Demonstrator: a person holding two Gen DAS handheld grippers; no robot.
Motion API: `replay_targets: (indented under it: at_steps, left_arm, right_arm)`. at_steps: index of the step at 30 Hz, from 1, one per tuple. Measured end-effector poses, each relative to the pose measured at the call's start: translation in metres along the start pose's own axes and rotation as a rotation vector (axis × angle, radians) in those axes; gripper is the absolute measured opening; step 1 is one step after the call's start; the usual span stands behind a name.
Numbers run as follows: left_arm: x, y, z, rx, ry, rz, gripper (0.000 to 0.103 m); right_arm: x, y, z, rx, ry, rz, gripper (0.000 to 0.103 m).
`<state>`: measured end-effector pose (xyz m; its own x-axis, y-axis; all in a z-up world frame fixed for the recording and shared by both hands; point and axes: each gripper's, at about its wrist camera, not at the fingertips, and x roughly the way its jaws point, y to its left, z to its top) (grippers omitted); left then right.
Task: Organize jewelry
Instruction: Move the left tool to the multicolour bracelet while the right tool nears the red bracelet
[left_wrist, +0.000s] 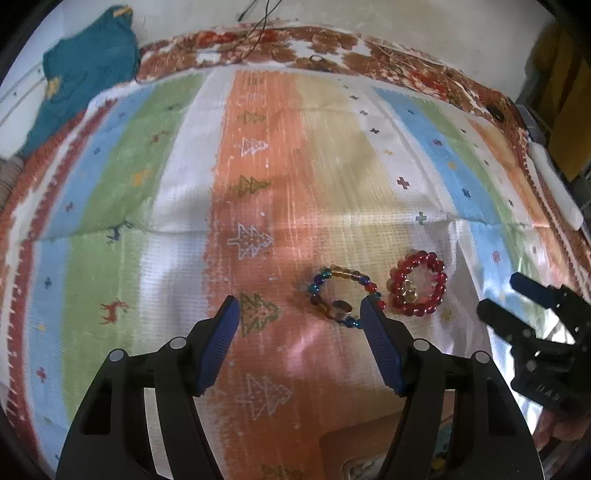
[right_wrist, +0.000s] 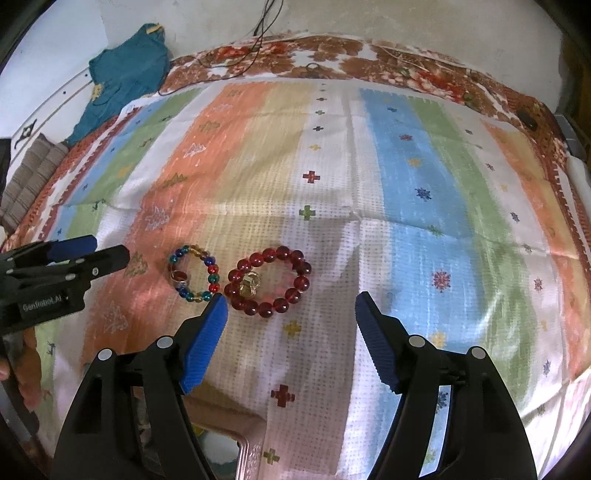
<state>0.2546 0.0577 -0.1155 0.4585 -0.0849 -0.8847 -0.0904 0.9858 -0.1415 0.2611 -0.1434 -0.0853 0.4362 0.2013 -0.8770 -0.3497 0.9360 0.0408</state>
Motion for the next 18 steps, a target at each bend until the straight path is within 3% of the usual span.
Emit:
replay_targets:
  at_steps: [18]
  left_arm:
    - [0.048,-0.001,0.008,0.042,0.06,0.021,0.068]
  right_arm:
    - [0.037,-0.008,0.008,0.016,0.054,-0.027,0.071]
